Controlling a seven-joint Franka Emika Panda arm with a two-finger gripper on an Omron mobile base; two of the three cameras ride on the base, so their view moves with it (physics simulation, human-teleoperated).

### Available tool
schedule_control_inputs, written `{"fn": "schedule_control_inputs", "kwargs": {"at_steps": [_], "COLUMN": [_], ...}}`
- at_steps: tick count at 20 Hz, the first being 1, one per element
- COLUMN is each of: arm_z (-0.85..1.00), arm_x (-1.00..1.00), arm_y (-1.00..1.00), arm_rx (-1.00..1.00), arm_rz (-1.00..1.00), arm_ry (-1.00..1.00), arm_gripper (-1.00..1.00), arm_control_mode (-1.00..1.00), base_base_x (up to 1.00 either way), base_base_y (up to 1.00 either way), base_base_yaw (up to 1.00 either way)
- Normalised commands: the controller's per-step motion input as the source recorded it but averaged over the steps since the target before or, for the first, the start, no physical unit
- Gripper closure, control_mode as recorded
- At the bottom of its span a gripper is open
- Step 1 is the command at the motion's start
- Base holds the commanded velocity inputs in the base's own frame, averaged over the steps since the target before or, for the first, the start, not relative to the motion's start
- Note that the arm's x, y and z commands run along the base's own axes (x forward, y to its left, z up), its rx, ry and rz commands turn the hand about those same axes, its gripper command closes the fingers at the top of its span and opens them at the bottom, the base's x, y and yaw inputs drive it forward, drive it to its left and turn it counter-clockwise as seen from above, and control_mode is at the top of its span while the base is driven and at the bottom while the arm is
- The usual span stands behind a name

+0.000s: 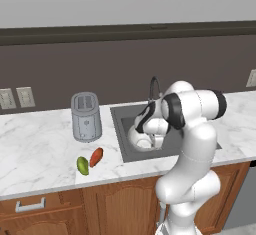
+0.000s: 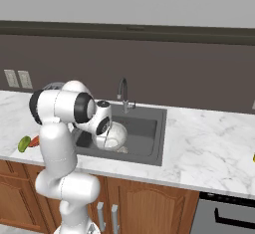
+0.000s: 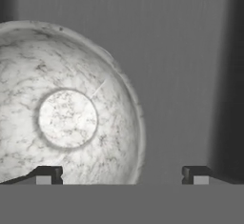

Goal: Remove the sweet potato and mango from the sink. Then move the bowl and cup from the counter to the sink for washing.

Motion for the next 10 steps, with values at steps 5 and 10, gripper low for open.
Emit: {"fn": "schedule_control_inputs", "kwargs": {"at_steps": [5, 10], "arm_z": [0.26, 0.25], "arm_x": [-0.13, -0.18], "arm_y": [0.0, -0.01], "arm_rx": [0.0, 0.0], "arm_rz": [0.0, 0.0], "arm_ry": [0.0, 0.0], "arm_gripper": [-1.0, -1.0], "arm_control_mode": [-1.0, -1.0], "base_base_x": [0.0, 0.0], "base_base_y": [0.0, 0.0], "base_base_yaw": [0.0, 0.0]}}
